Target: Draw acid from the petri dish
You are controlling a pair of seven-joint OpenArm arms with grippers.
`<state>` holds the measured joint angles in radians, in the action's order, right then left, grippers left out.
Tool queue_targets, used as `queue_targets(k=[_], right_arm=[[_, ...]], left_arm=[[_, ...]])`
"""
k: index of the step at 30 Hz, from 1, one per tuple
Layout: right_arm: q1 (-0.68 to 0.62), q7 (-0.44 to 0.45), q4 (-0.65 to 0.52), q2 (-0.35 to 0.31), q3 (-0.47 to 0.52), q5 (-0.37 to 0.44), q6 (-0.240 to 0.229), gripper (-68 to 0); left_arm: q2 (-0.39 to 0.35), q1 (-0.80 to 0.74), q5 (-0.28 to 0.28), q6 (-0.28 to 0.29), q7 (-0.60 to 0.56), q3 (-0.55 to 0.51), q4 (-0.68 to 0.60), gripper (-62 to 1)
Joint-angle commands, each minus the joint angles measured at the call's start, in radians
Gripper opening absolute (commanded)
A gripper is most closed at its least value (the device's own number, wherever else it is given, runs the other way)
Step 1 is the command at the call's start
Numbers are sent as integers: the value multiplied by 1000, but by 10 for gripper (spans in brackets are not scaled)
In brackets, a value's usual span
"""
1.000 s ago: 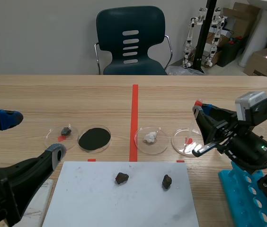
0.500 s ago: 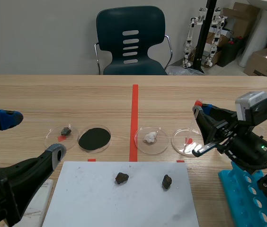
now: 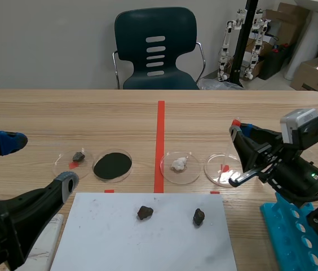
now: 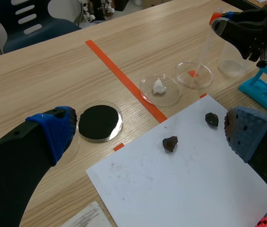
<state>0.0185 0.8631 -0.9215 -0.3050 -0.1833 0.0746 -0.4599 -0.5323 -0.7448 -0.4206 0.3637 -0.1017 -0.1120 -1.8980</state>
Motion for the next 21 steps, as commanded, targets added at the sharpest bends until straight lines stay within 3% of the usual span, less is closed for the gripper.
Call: queue_targets(k=[1, 16, 21], right_arm=[[12, 6, -33, -9, 17, 8, -3, -605], [-3, -28, -76, -26, 19, 46, -3, -605], [-55, -40, -163, -47, 22, 73, 0, -605]], left_arm=[[0, 0, -10, -2, -13, -8, -18, 14], [0, 0, -10, -2, -13, -8, -18, 14], [0, 0, -10, -2, -13, -8, -18, 14]])
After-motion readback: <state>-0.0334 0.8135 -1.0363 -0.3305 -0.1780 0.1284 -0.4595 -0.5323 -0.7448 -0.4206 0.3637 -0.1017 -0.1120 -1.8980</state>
